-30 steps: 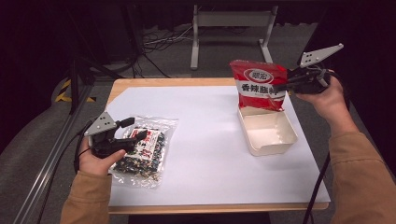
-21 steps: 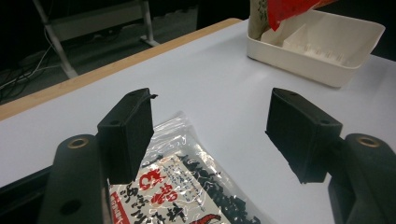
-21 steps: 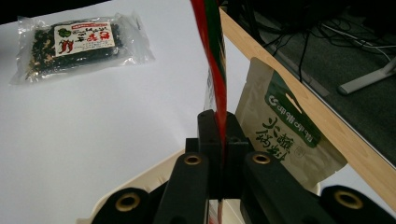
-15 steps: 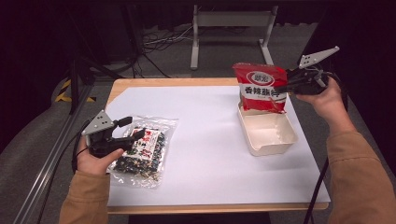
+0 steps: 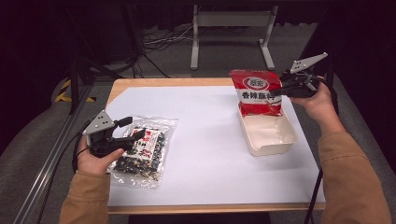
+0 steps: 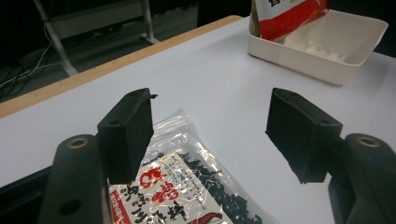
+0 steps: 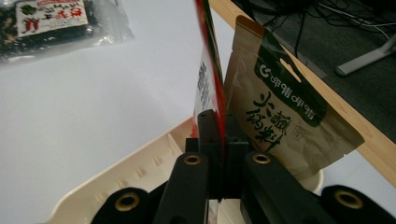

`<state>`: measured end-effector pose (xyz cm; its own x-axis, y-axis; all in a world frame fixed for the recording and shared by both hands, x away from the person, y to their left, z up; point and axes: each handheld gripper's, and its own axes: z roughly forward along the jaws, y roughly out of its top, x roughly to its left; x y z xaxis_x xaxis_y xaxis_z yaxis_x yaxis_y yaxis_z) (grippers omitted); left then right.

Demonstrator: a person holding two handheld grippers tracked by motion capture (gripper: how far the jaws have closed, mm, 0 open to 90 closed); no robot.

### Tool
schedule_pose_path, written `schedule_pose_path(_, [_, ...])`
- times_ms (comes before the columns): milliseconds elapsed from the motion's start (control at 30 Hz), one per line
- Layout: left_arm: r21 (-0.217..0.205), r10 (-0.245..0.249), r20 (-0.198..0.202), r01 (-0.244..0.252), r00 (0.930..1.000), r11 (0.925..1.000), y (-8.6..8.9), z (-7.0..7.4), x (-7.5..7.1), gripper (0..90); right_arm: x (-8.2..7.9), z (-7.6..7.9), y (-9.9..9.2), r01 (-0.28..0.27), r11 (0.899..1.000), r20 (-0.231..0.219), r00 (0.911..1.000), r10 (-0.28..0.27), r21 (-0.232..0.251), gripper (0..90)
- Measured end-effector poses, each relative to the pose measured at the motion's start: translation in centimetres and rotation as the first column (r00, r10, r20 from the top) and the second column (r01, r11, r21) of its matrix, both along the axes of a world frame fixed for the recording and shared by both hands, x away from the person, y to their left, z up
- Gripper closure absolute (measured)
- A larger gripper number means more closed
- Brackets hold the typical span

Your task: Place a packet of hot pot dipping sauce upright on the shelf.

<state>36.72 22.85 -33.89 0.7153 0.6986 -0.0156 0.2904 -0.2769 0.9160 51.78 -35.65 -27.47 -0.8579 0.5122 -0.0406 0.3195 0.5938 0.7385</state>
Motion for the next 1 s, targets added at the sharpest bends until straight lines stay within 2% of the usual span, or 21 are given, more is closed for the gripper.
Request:
schedule_pose_path(167, [-0.001,0.046,-0.011,-0.046,0.9989,0.999,0.5,-0.1,0.2,31.6,0.5,-0.9,0.6,0.026,0.999,0.018,0.9995,-0.025,-0.027,89.7])
schedule_pose_path(300, [-0.016,0.048,-0.022,-0.049,0.9986,0.9987,0.7,-0.2,0.3,31.9,0.7,-1.4,0.9,0.035,0.999,0.025,0.9991,-0.035,-0.035,89.7])
schedule_pose_path(500, [-0.004,0.057,-0.039,-0.057,0.9976,0.9983,0.8,-0.3,0.4,31.2,1.0,-2.2,0.6,0.071,0.997,0.016,0.9973,-0.071,-0.007,89.4])
schedule_pose_path(633, [-0.024,0.046,-0.04,-0.047,0.9981,0.9986,0.9,-0.4,0.5,32.9,1.1,-2.7,0.4,0.097,0.995,0.011,0.9952,-0.097,0.008,89.2])
schedule_pose_path(700, [-0.021,0.041,-0.041,-0.042,0.9983,0.9989,0.9,-0.5,0.5,33.3,1.0,-2.9,0.1,0.109,0.994,0.01,0.9939,-0.11,0.014,89.1])
schedule_pose_path(833, [-0.005,0.04,-0.027,-0.04,0.9988,0.9992,0.8,-0.6,0.7,33.6,1.0,-3.5,-0.3,0.148,0.989,-0.006,0.989,-0.148,-0.007,89.1])
schedule_pose_path(1000, [-0.046,0.051,-0.026,-0.052,0.9984,0.9976,0.8,-1.1,0.9,30.9,0.9,-4.3,-0.7,0.199,0.978,-0.026,0.9792,-0.201,-0.055,88.8])
